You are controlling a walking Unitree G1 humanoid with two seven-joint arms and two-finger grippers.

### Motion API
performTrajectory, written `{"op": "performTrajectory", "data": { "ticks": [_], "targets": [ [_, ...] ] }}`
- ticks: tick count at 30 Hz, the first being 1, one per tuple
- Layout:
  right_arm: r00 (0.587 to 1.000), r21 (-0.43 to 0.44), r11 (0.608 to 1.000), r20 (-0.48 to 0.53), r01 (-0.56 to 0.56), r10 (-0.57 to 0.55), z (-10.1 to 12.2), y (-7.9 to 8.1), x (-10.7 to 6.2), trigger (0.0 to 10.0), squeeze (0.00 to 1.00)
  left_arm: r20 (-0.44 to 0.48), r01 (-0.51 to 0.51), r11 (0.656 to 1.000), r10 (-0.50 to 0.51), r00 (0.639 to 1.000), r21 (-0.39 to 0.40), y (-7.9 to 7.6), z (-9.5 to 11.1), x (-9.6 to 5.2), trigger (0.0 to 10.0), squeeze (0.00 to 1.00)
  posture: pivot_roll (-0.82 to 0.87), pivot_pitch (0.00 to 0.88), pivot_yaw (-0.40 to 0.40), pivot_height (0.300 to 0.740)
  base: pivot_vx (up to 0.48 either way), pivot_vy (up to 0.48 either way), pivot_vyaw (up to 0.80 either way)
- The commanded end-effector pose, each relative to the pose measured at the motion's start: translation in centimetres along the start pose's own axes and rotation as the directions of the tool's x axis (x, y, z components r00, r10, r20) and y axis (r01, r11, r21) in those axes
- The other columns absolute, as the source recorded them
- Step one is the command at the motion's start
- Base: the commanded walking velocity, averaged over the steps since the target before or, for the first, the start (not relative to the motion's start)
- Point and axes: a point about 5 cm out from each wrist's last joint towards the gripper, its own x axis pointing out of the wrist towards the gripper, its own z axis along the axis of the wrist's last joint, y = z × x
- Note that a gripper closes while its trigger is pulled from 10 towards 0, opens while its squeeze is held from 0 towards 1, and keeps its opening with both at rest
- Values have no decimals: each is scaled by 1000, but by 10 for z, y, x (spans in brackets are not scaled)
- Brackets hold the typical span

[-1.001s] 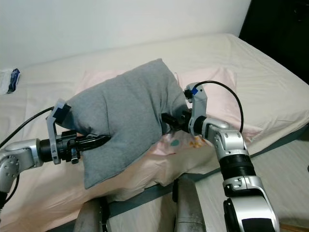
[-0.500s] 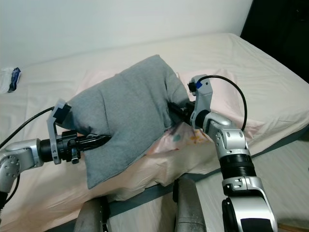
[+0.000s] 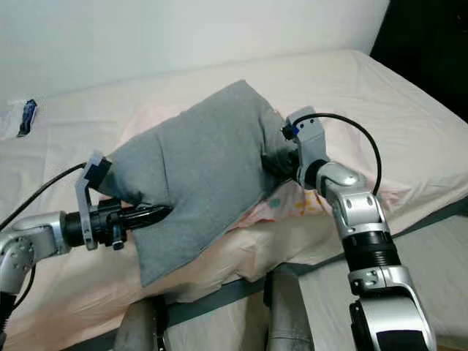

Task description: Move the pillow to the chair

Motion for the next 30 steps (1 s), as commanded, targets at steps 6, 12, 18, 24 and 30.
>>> {"op": "performTrajectory", "data": {
  "ticks": [6,12,18,24,30],
  "targets": [
    [990,34,998,130,-58,53,28,2,-4,10000,0,15,60,998,-60,998,7,-8,2,7,0,0,9,120,-23,572,0,0,0],
    [979,-32,992,164,-120,124,52,-3,-19,10000,0,20,55,998,-55,998,10,-8,5,4,0,0,12,122,-25,572,0,0,0],
    [939,-22,988,311,-150,149,85,-11,-35,10000,0,25,49,999,-49,998,11,-8,5,2,0,0,12,123,-24,572,0,0,0],
    [902,64,996,431,-56,23,102,-30,-39,10000,0,33,40,999,-40,999,15,-6,7,3,0,0,11,122,-21,572,0,0,0],
    [915,49,993,386,109,-119,91,-42,-31,10000,0,55,4,1000,-6,998,27,-2,9,5,0,0,13,121,-21,572,0,0,0]
  ]
}}
